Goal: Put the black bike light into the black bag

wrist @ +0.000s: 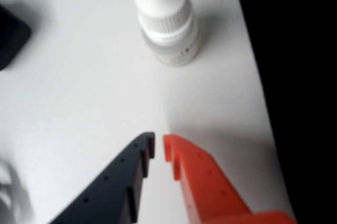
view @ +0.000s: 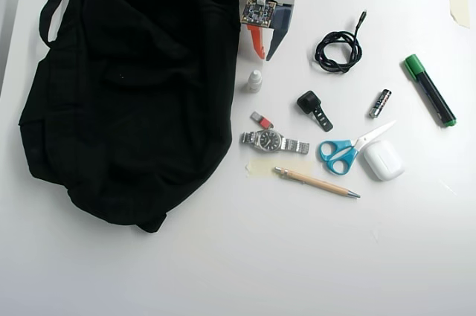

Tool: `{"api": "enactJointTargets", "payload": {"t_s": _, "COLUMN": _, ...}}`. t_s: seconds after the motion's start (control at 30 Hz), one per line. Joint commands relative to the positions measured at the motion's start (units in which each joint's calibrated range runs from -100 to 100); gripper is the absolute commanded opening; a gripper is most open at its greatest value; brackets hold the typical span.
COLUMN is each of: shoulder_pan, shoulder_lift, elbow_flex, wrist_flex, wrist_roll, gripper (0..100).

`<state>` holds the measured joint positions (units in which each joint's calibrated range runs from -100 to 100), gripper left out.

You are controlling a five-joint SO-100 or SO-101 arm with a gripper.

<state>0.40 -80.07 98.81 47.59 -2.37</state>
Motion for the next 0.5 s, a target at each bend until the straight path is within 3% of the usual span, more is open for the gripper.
{"api": "enactJointTargets", "payload": {"t_s": 0.0, "shoulder_pan": 0.12, "shoulder_lift": -0.43, "elbow_flex": 0.93, "wrist_flex": 0.21, "wrist_roll": 0.11, "gripper": 2}}
{"api": "enactJointTargets", "payload": {"t_s": 0.33, "shoulder_pan": -0.03, "shoulder_lift": -0.68, "elbow_flex": 0.93, "wrist_flex": -0.74, "wrist_roll": 0.11, "gripper": 2}}
{"api": "enactJointTargets", "payload": {"t_s": 0.47, "shoulder_pan": -2.72, "shoulder_lift": -0.76, "elbow_flex": 0.39, "wrist_flex": -6.16, "wrist_roll": 0.17, "gripper": 2}}
